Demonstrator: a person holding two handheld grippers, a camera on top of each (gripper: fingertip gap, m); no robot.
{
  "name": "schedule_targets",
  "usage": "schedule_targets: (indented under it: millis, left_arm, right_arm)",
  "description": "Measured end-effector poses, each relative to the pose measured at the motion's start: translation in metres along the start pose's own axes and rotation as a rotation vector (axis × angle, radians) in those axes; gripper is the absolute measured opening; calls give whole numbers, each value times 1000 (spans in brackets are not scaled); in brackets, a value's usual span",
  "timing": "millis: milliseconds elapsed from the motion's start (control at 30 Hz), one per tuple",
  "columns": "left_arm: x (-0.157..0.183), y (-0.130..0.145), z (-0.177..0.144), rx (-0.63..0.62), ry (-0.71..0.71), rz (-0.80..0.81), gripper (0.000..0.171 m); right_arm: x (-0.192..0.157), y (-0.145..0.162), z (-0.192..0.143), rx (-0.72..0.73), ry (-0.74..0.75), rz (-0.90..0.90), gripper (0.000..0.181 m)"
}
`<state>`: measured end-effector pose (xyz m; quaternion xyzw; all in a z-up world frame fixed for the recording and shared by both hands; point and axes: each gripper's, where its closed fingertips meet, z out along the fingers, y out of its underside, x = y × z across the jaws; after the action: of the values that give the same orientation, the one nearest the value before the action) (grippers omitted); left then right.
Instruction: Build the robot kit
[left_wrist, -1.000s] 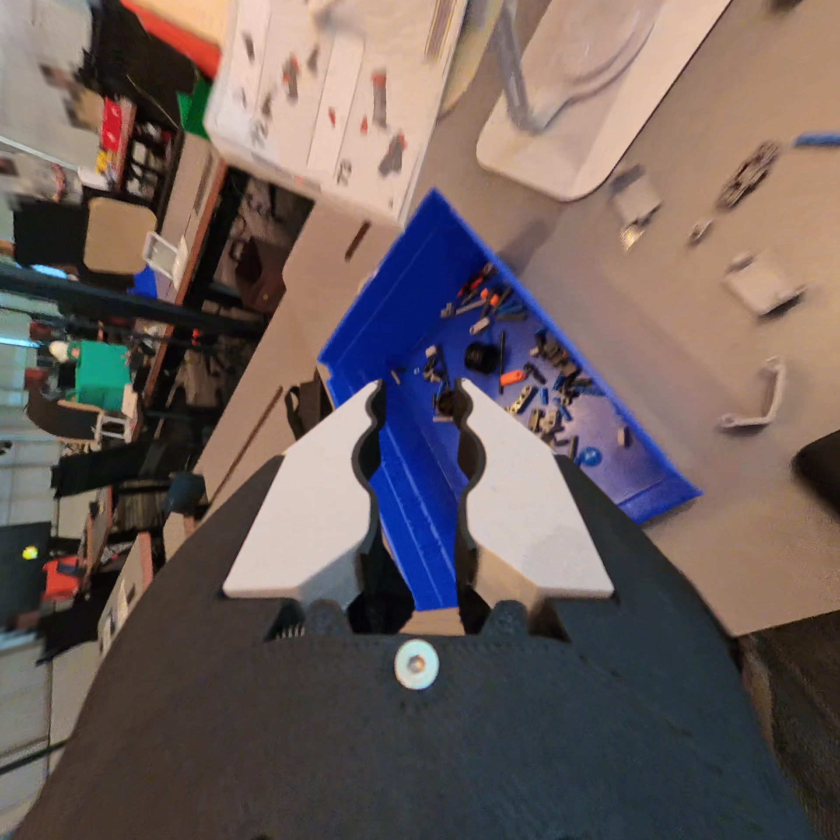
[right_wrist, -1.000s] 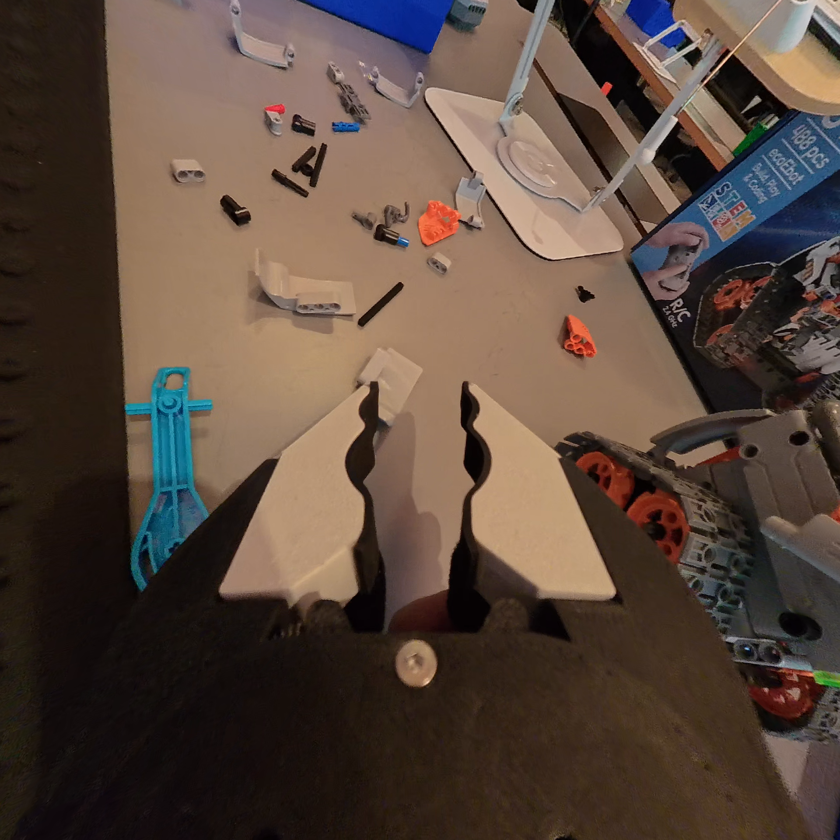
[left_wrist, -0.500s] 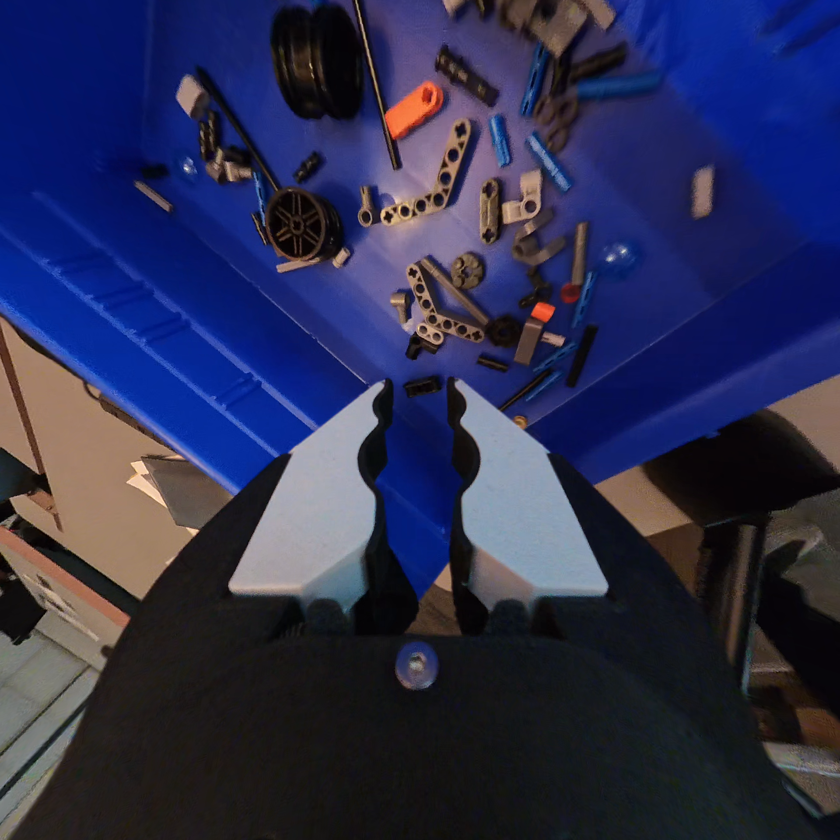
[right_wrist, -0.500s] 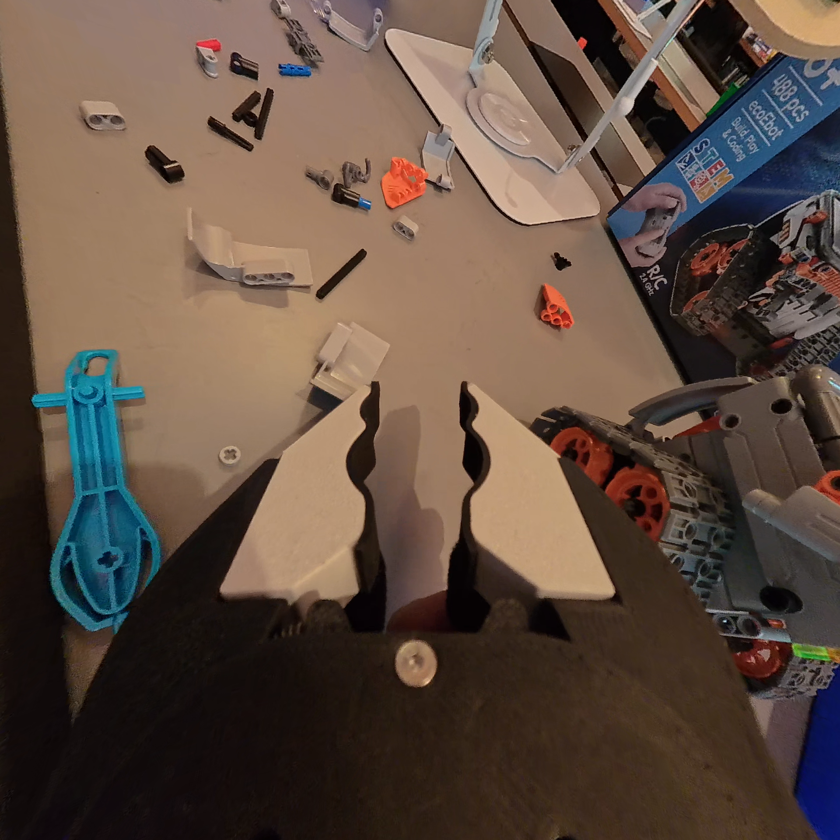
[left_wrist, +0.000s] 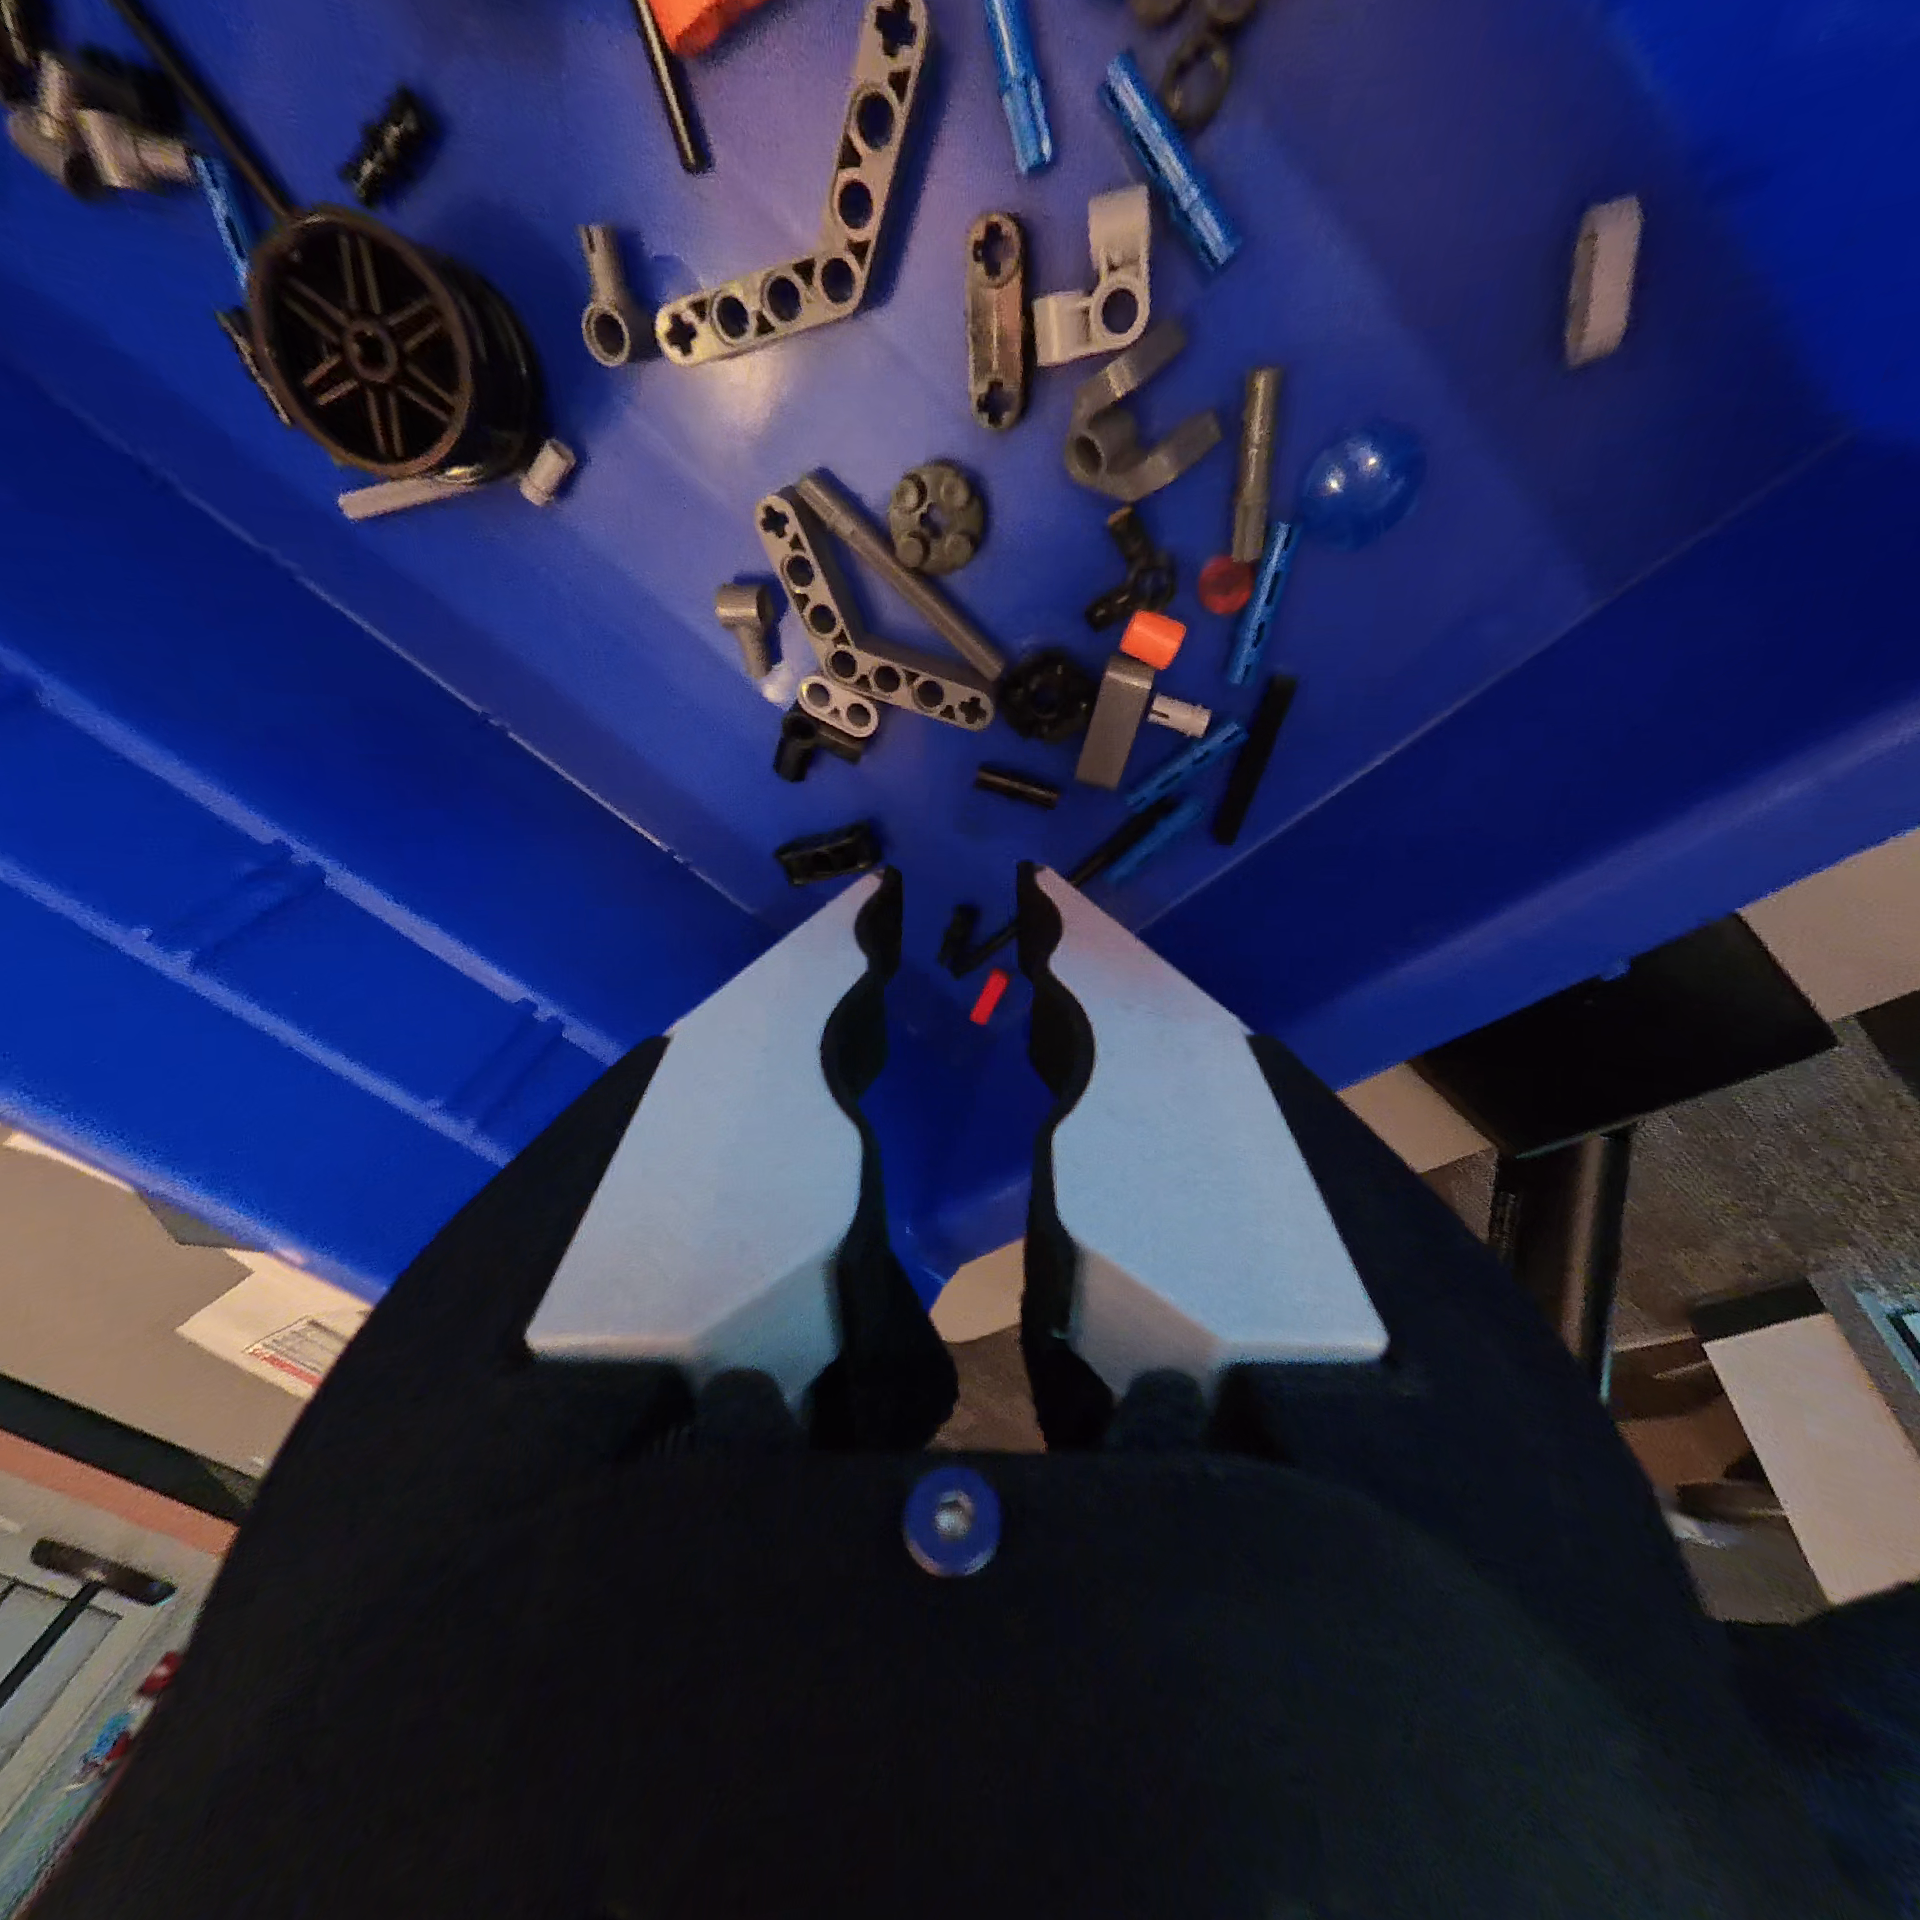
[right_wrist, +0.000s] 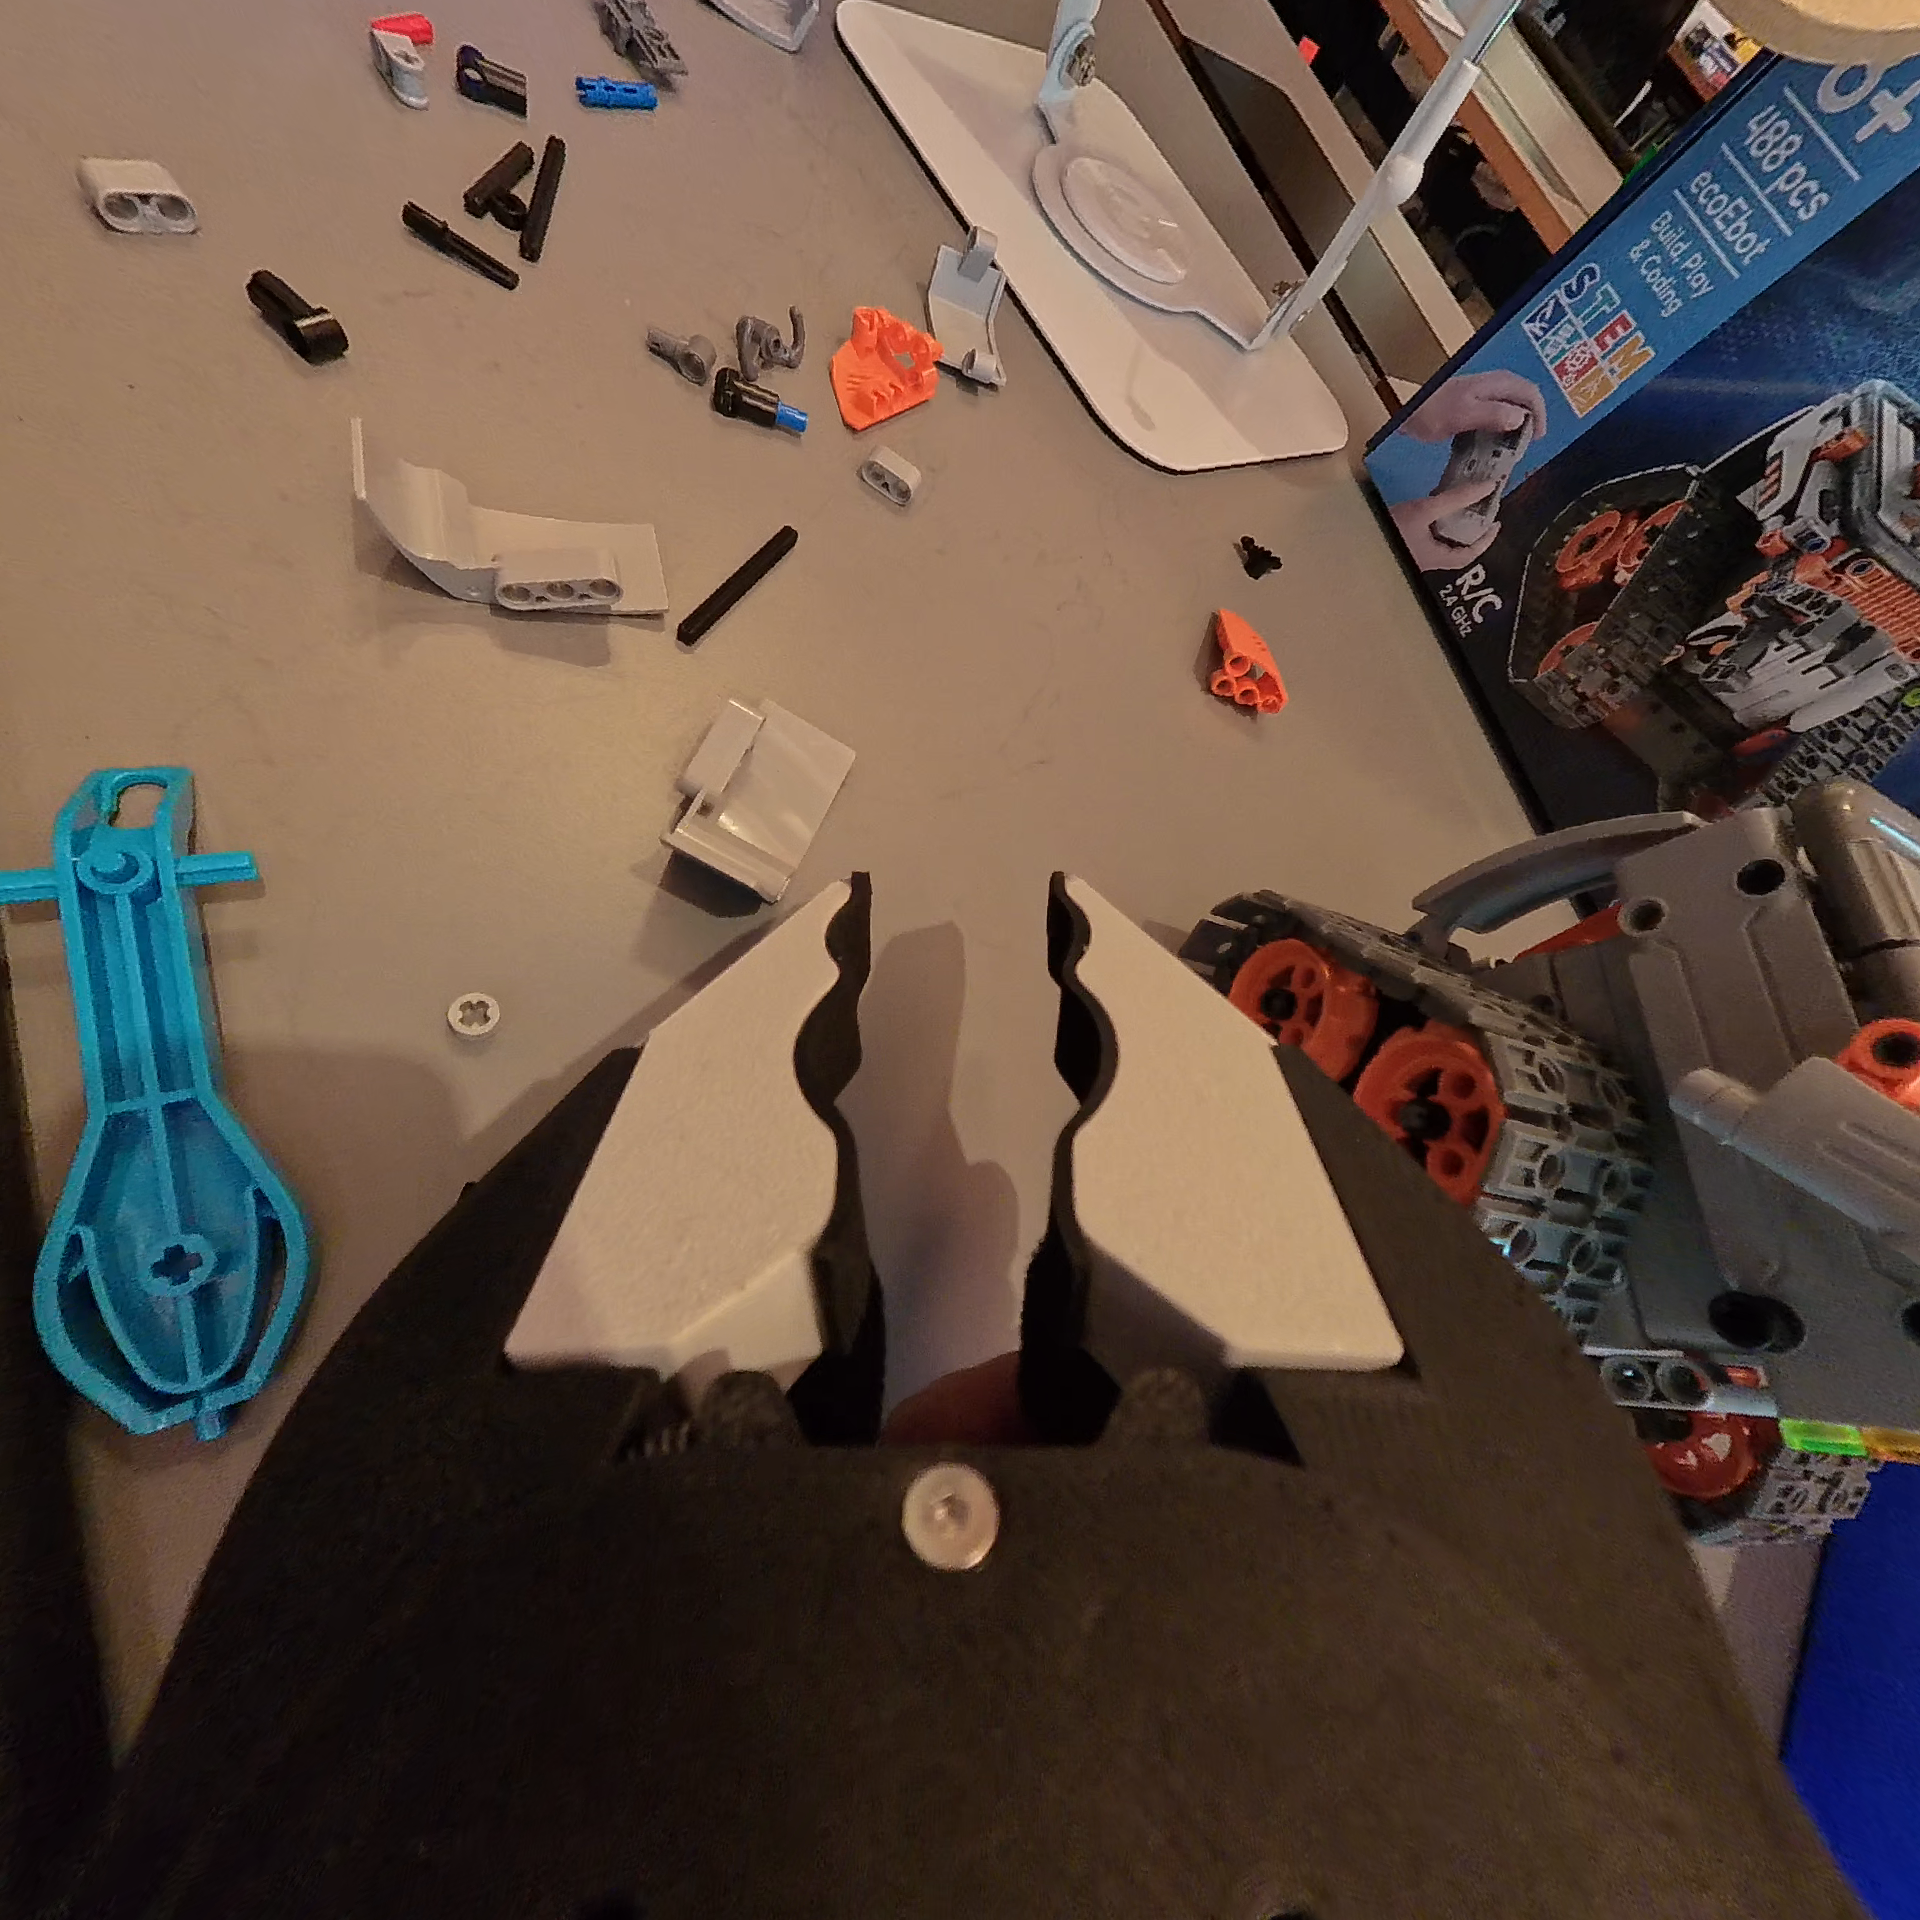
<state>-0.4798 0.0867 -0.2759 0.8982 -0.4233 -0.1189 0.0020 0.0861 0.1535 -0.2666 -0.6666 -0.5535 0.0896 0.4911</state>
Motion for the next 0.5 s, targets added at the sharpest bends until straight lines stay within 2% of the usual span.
schedule_targets:
  millis: [300,367,433,500]
  left_arm:
    - [13,-18,6,86,57,60,29]
    - [12,-17,9,69,66,52,28]
    - [10,-18,11,69,81,42,24]
    - [12,-20,12,84,114,29,11]
  right_arm:
    - [-1,-3,-3,13,2,-16,32]
    - [0,-3,-4,15,4,-13,32]
    - [0,-3,-5,15,6,-10,32]
    - [0,-4,-5,18,9,-15,32]
